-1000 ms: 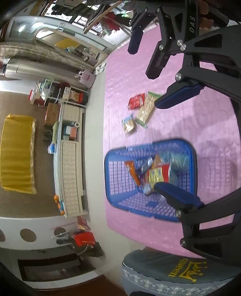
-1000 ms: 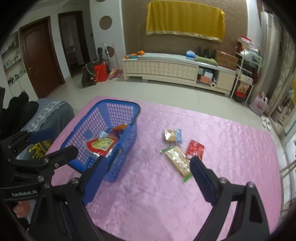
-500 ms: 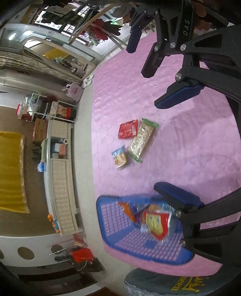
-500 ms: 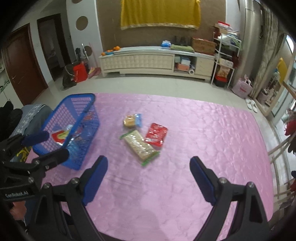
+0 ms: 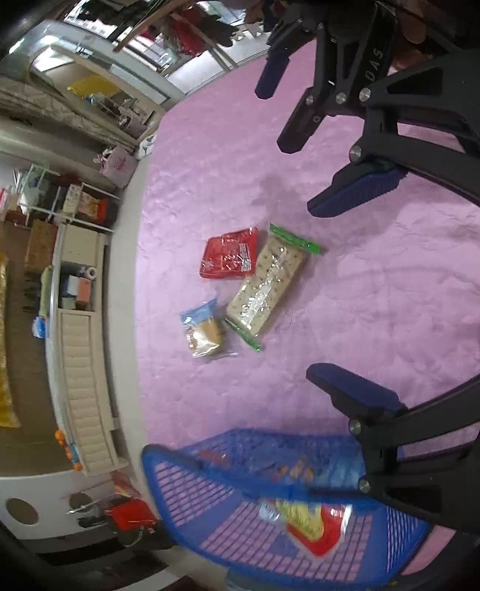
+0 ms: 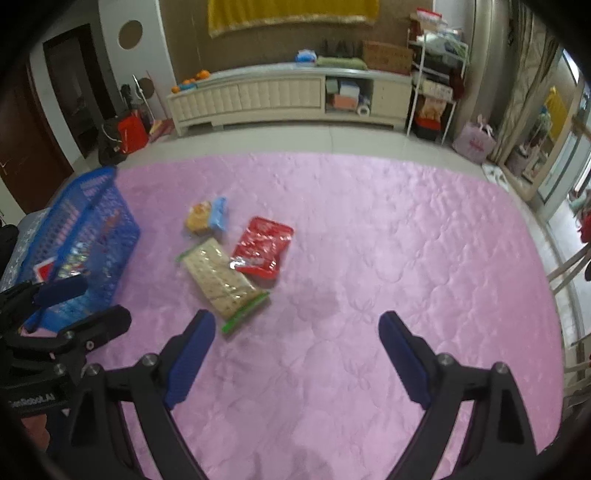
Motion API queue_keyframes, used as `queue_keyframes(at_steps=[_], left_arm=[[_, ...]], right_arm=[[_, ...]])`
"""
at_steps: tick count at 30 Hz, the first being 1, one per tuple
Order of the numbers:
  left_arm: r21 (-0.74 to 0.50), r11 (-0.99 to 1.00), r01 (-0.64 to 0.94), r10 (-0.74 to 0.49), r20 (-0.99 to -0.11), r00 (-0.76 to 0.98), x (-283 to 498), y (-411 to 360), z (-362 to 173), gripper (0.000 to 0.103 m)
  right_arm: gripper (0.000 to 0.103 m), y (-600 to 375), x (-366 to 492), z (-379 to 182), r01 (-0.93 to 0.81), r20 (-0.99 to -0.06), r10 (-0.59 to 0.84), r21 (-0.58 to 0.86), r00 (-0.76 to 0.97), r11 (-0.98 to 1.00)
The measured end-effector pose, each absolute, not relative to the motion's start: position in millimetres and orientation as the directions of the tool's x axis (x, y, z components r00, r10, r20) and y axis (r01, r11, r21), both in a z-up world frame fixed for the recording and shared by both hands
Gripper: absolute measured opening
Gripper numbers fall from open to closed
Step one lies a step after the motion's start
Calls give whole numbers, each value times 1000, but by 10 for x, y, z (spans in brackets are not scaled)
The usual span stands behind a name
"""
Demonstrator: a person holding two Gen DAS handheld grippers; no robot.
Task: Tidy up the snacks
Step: 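Withdraw both open tools from the basket toward the remaining snacks, then grasp the cracker pack with the left tool while the right tool grasps the red sauce packet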
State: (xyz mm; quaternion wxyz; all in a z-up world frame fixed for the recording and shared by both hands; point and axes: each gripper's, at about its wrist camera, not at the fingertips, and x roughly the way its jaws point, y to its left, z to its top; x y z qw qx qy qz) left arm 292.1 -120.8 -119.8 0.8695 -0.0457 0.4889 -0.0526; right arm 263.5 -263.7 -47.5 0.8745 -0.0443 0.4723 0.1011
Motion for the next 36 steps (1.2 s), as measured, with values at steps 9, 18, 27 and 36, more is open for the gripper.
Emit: queue_keyframes(at_steps=[9, 18, 27, 36], left_arm=[[-133, 990, -37, -103, -894, 437, 3415, -1337, -1769, 80], [-183, 980, -73, -141, -912, 384, 3799, -1490, -2010, 80], [-120, 973, -196, -41, -930, 365, 3893, -1569, -2114, 83], [-28, 985, -168, 36, -930, 366, 4025, -1803, -2186, 93]], right_arm=[[92, -2713, 3050, -846, -185, -841, 59, -50, 538, 981], [92, -2919, 3319, -1003, -139, -831, 19, -71, 556, 988], [92, -3011, 3317, -1221, -140, -851, -5, -93, 525, 986], [92, -3008, 3291, -1163, -122, -851, 25, -46, 524, 992]])
